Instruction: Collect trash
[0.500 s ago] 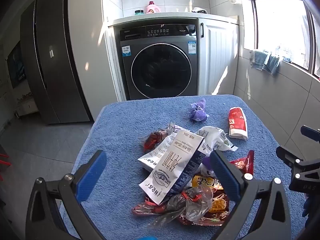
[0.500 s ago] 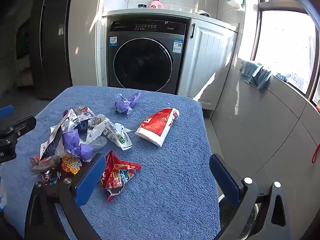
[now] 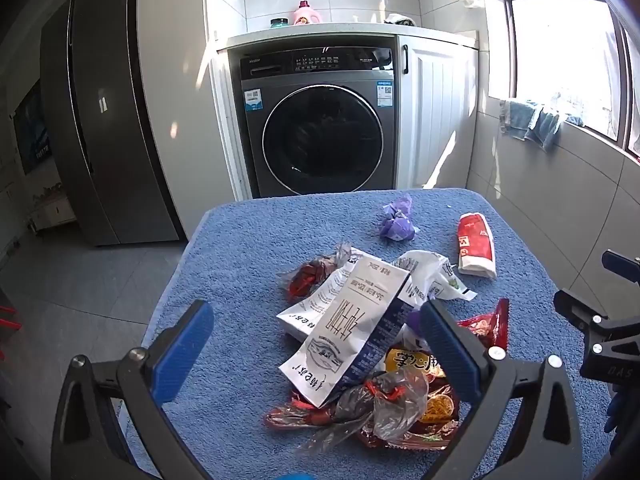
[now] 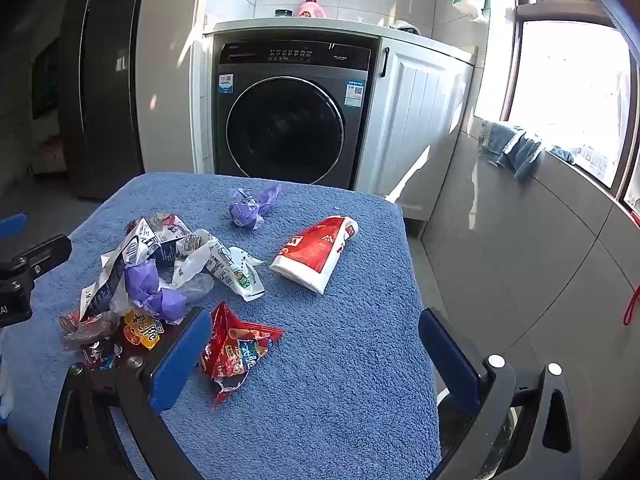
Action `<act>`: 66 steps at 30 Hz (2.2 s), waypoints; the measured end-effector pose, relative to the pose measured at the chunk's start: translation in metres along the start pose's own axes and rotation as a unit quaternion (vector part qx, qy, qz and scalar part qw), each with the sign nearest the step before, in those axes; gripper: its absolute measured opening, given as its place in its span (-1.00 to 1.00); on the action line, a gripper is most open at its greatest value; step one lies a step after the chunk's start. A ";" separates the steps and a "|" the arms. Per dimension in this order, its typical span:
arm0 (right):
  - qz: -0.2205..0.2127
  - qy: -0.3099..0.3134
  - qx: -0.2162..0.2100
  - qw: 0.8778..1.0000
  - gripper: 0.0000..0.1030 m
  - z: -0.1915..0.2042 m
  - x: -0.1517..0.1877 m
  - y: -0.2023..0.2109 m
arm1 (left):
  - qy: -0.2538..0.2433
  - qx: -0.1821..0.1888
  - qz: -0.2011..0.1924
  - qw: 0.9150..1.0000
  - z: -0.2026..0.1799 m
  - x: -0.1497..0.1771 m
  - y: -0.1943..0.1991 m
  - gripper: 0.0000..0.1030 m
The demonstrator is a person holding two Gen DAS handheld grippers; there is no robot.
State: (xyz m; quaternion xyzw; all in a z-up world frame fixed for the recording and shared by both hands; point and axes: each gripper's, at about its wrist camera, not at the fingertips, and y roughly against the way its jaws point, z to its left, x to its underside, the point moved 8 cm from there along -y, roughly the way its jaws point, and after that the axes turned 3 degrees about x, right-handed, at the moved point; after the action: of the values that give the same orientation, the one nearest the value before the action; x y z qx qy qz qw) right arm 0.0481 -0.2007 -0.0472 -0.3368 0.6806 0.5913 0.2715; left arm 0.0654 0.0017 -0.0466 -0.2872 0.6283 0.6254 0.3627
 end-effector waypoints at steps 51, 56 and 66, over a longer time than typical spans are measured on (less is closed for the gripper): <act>-0.004 0.000 0.001 1.000 1.00 0.003 -0.002 -0.002 | 0.013 0.009 0.011 1.000 0.001 0.008 -0.010 1.00; -0.005 0.000 0.001 1.000 1.00 0.004 -0.002 -0.001 | 0.017 0.008 0.013 1.000 0.004 0.009 -0.011 1.00; -0.006 0.000 0.003 1.000 1.00 0.005 -0.002 0.000 | 0.021 0.006 0.014 1.000 0.008 0.011 -0.011 1.00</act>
State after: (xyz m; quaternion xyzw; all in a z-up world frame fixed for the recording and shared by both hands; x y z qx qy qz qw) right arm 0.0495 -0.1956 -0.0461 -0.3405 0.6802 0.5876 0.2759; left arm 0.0687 0.0098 -0.0617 -0.2893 0.6436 0.6203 0.3425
